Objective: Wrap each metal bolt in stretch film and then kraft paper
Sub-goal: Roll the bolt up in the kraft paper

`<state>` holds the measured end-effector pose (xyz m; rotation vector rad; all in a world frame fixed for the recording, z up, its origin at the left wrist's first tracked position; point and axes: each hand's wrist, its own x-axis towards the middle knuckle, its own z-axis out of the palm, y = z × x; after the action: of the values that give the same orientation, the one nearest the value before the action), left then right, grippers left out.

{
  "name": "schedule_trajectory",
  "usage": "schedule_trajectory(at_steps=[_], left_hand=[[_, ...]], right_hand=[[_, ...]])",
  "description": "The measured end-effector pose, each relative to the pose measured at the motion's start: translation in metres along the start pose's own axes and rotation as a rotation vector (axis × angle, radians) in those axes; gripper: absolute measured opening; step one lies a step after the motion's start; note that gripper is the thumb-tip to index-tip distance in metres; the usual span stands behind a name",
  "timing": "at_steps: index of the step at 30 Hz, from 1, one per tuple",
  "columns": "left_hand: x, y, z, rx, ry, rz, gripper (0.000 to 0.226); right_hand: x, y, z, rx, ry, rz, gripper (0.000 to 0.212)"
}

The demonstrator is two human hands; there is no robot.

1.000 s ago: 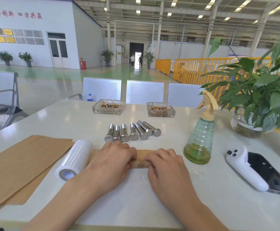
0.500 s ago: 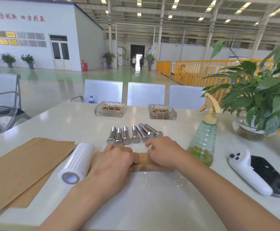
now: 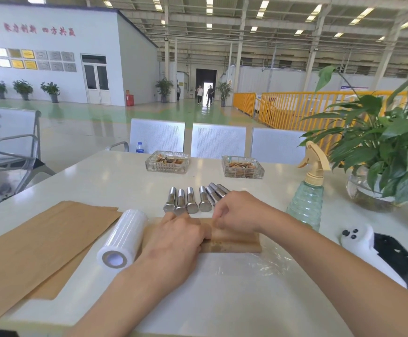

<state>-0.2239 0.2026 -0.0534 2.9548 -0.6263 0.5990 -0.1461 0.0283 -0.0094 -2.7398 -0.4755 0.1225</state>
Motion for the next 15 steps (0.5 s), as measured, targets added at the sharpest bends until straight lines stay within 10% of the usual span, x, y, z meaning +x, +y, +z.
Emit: schedule_trajectory(at_steps=[15], left_hand=[[-0.006,0.019,-0.006,0.091,0.016,-0.078,0.039]], right_hand=[[-0.055,0.003,0.026,-0.064,0.3,-0.132,0.015]])
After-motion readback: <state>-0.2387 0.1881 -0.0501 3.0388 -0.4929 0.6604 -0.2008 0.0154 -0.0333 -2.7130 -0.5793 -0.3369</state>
